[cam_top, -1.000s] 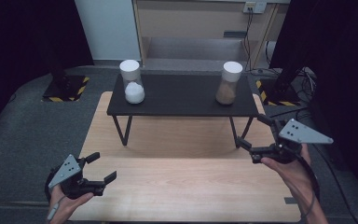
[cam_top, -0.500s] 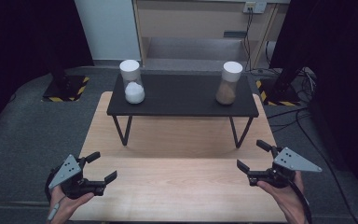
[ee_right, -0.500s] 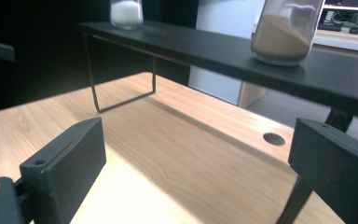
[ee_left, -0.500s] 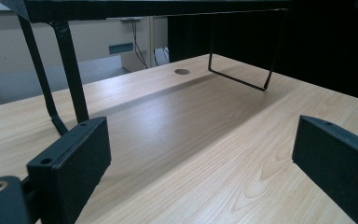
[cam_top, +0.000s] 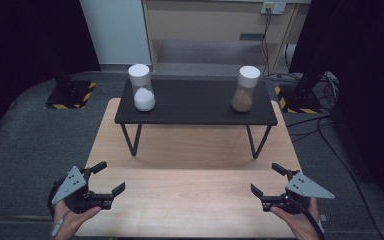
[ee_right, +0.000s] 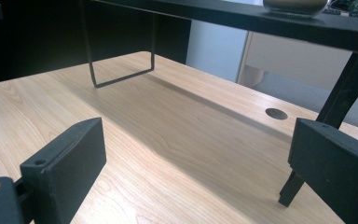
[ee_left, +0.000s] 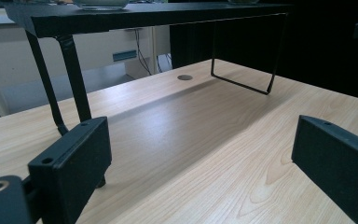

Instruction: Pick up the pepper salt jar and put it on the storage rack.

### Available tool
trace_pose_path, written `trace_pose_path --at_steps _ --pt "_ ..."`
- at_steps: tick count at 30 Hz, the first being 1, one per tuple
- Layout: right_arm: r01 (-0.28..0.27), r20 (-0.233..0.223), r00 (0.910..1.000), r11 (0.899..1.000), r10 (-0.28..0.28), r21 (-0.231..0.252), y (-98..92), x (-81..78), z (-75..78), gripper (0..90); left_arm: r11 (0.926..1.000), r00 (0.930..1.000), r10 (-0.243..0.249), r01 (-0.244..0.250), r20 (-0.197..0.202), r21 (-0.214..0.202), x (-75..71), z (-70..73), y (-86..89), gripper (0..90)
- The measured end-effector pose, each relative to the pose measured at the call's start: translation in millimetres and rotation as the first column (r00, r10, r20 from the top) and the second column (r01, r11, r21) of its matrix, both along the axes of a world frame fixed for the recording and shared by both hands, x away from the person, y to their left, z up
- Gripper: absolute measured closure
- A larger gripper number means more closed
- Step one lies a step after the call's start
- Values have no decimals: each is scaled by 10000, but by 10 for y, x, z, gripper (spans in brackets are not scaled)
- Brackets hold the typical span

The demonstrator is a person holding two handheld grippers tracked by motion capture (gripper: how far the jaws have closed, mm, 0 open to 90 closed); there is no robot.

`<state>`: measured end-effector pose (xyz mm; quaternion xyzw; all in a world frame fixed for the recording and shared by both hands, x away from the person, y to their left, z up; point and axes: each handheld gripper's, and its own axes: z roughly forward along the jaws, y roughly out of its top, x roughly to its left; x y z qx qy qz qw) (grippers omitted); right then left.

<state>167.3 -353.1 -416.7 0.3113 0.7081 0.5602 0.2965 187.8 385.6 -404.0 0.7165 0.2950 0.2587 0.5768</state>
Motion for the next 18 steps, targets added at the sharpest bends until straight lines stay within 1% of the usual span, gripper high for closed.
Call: trace_pose_path --at_steps 4,8,12,18 --pt "33 -152 9999 10000 -32 46 12 -19 -64 44 10000 10000 -24 24 50 57 2 -1 -3 37" --pt "85 -276 9996 9999 -82 102 22 -40 -129 43 9999 10000 -24 24 14 140 16 -1 -10 39" --pt "62 -399 9992 10000 -60 52 22 -41 -149 44 9999 10000 -54 53 39 145 16 -1 -19 39" --pt "98 -445 9990 9999 -95 59 22 -27 -166 43 9999 9999 -15 13 126 117 10 -2 -19 38"
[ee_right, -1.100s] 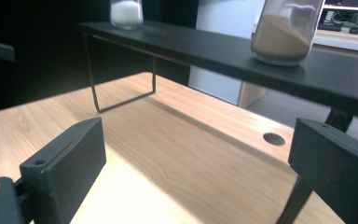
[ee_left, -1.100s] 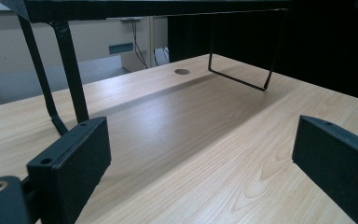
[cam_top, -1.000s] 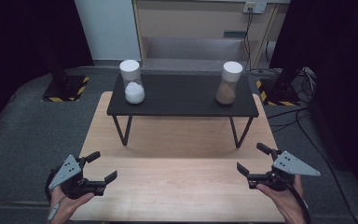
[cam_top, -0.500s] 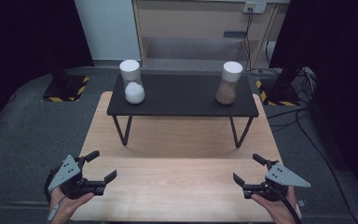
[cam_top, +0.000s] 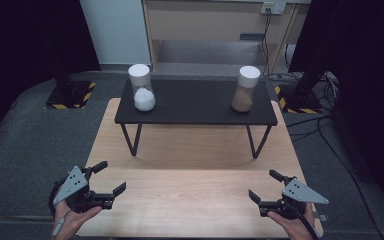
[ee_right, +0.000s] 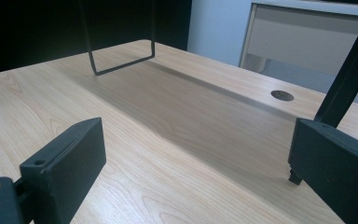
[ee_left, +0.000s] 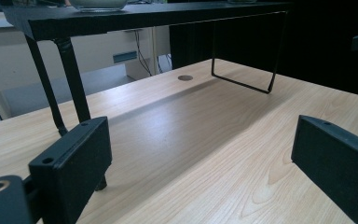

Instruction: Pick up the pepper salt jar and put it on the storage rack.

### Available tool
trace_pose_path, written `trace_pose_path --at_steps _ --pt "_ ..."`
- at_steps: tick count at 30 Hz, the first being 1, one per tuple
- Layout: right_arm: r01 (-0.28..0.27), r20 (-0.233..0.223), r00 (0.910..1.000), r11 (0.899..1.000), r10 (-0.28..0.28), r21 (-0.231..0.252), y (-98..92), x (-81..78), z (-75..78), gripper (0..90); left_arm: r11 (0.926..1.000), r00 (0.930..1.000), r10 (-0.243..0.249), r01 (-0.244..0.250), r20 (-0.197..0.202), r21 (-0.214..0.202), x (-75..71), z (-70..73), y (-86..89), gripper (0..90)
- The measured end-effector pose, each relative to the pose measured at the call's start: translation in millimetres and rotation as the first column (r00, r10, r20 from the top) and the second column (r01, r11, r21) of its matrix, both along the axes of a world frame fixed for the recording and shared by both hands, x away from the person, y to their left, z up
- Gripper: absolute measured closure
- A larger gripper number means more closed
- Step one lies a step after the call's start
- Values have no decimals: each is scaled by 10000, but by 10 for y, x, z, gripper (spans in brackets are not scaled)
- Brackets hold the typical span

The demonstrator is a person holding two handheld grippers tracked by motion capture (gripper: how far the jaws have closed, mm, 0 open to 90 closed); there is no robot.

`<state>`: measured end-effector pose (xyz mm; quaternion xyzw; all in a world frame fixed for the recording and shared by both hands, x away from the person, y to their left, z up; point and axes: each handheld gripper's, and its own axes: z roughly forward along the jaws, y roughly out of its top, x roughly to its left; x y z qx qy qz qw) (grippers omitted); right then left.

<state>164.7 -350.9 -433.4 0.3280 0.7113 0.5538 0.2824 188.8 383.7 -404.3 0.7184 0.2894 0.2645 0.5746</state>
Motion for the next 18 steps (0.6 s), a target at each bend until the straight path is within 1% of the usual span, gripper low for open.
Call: trace_pose_path --at_steps 5,12,18 --pt "144 -35 9999 9999 -144 84 -9 -7 -11 43 9999 9999 106 -106 100 -70 3 -1 -8 39" --pt "439 -92 9990 9987 -437 272 -35 -6 -30 43 9991 9993 312 -306 188 -285 38 -15 -20 39" --pt "681 -66 9977 9967 -679 448 -48 7 -51 42 9973 9977 600 -586 301 -436 35 -27 -13 38"
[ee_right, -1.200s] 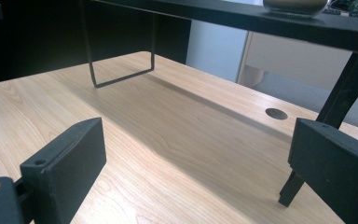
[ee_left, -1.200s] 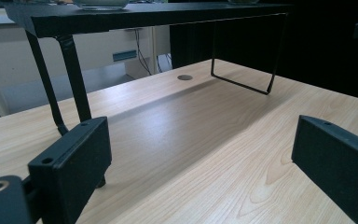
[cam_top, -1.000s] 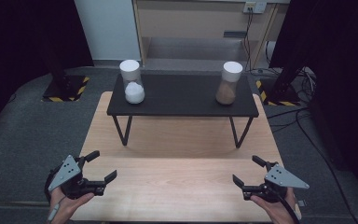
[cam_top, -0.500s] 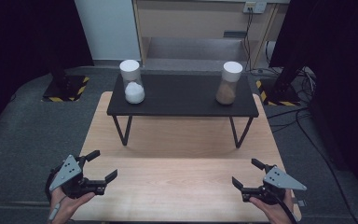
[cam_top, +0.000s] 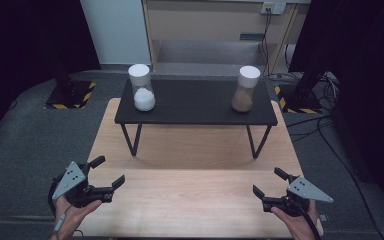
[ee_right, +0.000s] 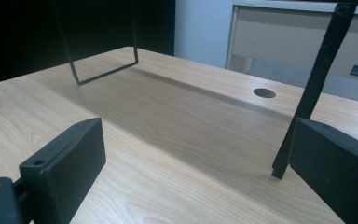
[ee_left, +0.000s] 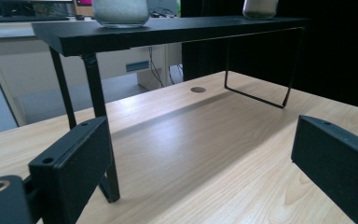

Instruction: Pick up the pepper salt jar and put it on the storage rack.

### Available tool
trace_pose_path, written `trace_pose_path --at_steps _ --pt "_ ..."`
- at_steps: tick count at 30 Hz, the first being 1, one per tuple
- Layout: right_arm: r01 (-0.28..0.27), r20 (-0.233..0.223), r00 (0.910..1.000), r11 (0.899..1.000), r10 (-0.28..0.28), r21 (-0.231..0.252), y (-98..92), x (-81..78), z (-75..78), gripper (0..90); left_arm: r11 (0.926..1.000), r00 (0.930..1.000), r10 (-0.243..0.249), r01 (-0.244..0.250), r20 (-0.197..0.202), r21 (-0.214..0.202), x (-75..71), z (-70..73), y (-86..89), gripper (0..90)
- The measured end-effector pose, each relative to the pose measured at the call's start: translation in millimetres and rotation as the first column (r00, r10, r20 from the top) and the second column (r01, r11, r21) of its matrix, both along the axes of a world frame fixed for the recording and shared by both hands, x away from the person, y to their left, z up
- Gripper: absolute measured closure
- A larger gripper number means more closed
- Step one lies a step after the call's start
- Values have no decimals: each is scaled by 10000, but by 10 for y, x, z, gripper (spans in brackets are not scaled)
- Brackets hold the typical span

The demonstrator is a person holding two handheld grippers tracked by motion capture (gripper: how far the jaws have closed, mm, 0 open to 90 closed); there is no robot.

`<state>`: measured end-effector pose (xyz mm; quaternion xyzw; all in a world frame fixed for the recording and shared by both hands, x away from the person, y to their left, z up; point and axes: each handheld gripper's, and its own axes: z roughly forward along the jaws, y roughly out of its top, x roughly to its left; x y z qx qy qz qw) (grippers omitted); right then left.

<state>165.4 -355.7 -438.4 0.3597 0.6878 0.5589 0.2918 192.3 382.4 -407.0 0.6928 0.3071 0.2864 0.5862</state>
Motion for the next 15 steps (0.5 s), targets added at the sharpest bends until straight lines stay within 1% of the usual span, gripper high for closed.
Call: trace_pose_path --at_steps 5,10,15 --pt "223 9 9998 9997 -223 91 -18 6 -26 42 9996 9996 224 -221 176 -181 -9 -17 28 37" --pt "607 73 9981 9979 -609 244 -50 -19 -65 43 9984 9988 425 -416 256 -372 -17 -33 63 29" --pt "848 99 9963 9962 -850 195 -77 -18 -87 42 9968 9976 609 -591 333 -530 -31 -43 91 23"
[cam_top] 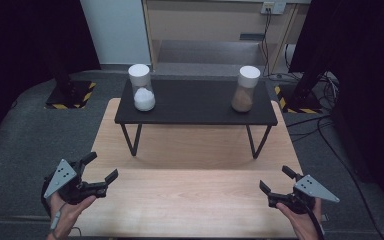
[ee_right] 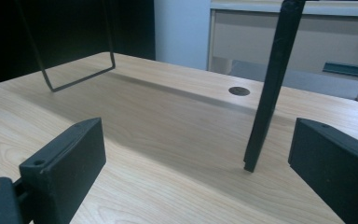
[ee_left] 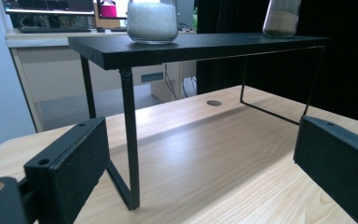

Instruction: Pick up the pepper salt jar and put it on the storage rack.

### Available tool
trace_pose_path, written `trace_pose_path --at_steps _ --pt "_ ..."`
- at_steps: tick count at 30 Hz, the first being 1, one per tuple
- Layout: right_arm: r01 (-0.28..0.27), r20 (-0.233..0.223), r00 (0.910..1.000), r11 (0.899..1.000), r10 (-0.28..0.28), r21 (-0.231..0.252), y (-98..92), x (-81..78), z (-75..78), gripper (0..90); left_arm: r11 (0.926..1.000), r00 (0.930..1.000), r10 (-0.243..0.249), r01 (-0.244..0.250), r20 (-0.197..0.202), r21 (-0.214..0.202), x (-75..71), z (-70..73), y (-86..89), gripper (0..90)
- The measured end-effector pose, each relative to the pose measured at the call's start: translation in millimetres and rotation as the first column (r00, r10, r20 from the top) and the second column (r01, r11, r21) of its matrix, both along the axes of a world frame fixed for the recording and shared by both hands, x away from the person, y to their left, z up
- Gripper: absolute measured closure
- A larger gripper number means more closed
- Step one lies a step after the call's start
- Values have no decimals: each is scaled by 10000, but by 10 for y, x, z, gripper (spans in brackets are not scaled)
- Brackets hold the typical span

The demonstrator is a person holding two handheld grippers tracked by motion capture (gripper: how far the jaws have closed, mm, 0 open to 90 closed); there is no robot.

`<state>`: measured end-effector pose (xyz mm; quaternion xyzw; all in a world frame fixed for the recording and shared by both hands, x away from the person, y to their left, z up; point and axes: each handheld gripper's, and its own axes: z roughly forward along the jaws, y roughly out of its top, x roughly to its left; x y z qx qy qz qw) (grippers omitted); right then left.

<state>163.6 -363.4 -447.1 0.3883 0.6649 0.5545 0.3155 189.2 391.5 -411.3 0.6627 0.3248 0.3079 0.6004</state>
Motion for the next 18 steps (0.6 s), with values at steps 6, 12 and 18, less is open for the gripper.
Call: trace_pose_path --at_steps 6,12,18 --pt "107 -1 9999 9999 -107 122 -15 9 -21 40 9998 9998 167 -167 60 -47 -14 -10 32 16" --pt "215 -62 9998 9995 -214 210 -14 17 -46 35 9997 9998 207 -206 60 -91 -16 -18 35 15" --pt "21 24 10000 10000 -21 17 12 28 -40 35 10000 10000 37 -37 -34 -75 2 -21 25 14"
